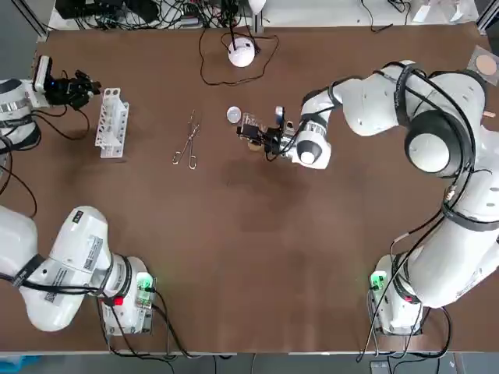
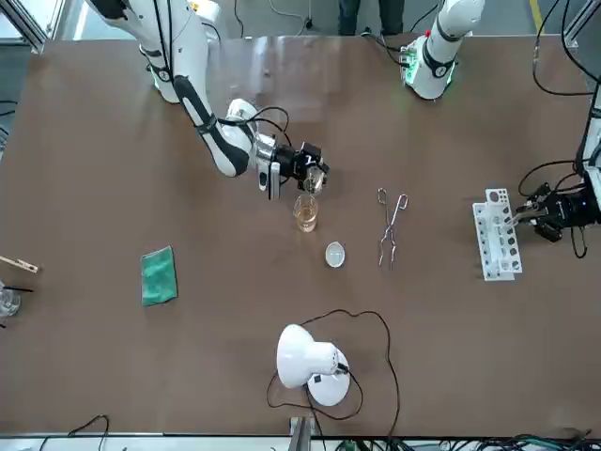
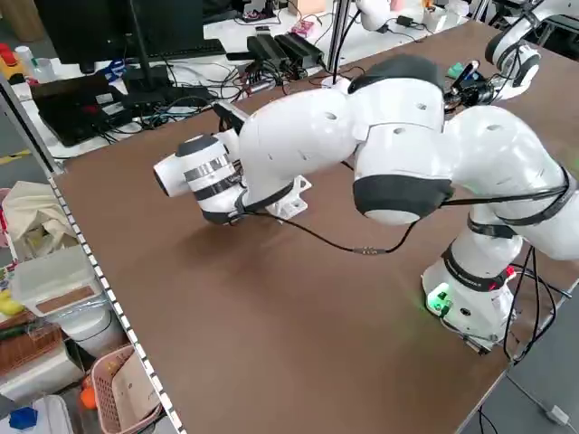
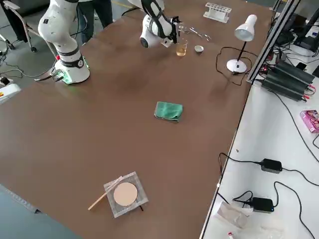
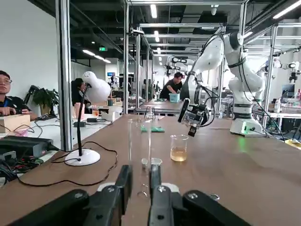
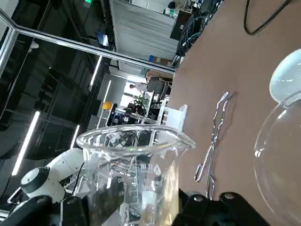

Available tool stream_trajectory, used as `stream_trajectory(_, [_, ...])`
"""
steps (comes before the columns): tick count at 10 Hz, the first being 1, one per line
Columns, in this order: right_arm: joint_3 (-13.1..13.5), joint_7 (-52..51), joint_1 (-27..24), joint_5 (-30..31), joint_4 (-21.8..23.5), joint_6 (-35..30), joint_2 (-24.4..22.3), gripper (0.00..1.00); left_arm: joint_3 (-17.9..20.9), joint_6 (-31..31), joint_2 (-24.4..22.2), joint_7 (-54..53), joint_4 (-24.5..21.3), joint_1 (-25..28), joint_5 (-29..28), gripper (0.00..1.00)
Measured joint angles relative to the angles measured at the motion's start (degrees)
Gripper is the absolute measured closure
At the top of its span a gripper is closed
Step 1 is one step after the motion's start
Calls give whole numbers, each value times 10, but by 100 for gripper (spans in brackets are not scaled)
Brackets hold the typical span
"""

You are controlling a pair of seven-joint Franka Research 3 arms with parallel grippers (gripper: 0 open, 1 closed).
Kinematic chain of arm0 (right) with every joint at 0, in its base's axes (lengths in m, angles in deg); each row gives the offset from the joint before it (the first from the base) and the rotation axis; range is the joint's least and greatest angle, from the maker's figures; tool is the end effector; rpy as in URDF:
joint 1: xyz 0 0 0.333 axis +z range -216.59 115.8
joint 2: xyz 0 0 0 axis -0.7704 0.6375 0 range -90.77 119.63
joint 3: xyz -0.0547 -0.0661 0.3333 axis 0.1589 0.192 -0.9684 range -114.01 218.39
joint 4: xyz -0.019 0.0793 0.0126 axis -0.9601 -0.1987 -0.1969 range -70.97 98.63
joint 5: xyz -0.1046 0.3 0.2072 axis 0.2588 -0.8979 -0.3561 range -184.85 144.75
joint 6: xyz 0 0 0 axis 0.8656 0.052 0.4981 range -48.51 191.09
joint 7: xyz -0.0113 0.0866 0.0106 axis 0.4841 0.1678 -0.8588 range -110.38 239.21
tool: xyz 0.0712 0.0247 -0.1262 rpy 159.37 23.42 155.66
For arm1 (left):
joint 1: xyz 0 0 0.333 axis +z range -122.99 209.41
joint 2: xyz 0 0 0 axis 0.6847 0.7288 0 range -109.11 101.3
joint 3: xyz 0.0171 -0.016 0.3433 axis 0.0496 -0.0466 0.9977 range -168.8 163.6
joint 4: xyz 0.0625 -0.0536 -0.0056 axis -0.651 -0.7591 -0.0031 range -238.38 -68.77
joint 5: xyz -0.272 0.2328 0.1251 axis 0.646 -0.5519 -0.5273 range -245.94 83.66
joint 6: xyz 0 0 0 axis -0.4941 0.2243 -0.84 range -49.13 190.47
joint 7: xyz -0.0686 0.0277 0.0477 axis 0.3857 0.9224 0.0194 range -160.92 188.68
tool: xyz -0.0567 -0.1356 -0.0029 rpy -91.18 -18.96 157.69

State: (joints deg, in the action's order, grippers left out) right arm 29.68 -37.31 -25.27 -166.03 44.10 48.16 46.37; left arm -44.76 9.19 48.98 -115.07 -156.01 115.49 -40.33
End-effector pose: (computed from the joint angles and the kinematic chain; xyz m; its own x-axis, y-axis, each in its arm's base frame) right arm 0.3937 0.4850 0.2115 0.9218 -0.2548 0.2922 0.2725 -0.1104 -0.9558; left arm 0.5302 0.2645 0.2481 0.0092 -0.0028 1.0000 -0.9974 -0.0708 0.0090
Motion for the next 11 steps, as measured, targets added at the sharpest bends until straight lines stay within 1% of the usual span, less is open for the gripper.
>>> stream_trajectory(6, [1, 60, -1, 0, -2, 5, -3, 61, 1, 11, 6, -3, -11, 0, 0, 79])
stream_trajectory(11, [1, 80, -3, 0, -4, 13, -9, 61, 4, 20, 37, -8, -9, 1, 0, 79])
